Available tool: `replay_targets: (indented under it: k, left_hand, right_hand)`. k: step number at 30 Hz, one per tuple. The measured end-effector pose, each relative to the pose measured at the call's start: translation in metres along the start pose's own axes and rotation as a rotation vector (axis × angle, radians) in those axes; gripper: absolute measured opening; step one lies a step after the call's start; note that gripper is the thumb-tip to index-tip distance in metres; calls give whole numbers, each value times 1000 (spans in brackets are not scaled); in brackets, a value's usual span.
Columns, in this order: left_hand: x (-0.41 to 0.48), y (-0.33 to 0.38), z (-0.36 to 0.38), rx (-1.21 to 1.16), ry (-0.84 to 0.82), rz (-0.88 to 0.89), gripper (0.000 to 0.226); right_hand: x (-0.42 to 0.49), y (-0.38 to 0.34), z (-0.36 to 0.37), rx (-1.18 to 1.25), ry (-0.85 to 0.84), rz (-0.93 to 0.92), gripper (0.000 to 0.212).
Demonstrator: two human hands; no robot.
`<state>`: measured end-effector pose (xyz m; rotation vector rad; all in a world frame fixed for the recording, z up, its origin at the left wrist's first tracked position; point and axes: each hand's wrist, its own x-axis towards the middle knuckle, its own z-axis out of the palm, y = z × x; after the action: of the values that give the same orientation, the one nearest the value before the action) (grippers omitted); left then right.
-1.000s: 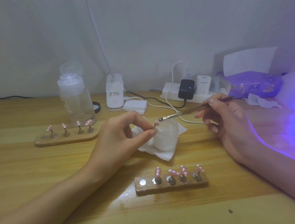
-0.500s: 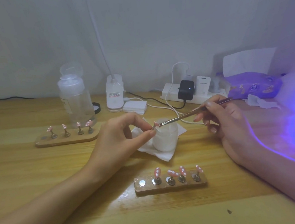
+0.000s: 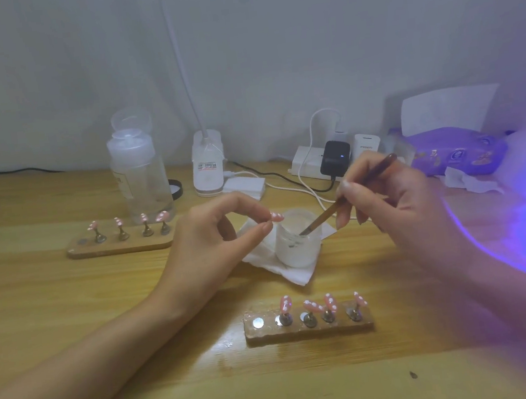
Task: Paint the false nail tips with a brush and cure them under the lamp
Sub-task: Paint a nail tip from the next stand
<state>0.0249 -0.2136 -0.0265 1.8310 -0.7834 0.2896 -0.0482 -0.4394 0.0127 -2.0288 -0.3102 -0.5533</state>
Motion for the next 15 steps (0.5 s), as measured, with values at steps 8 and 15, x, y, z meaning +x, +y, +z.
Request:
replay_targets:
  k: [8, 15]
  left_hand:
    - [1, 1, -1, -4, 6, -13, 15]
    - [1, 1, -1, -35, -30, -7, 4]
  right_hand:
    - [-1, 10, -5, 253, 174, 134, 29]
    - [-4, 27, -3, 538, 339, 388, 23]
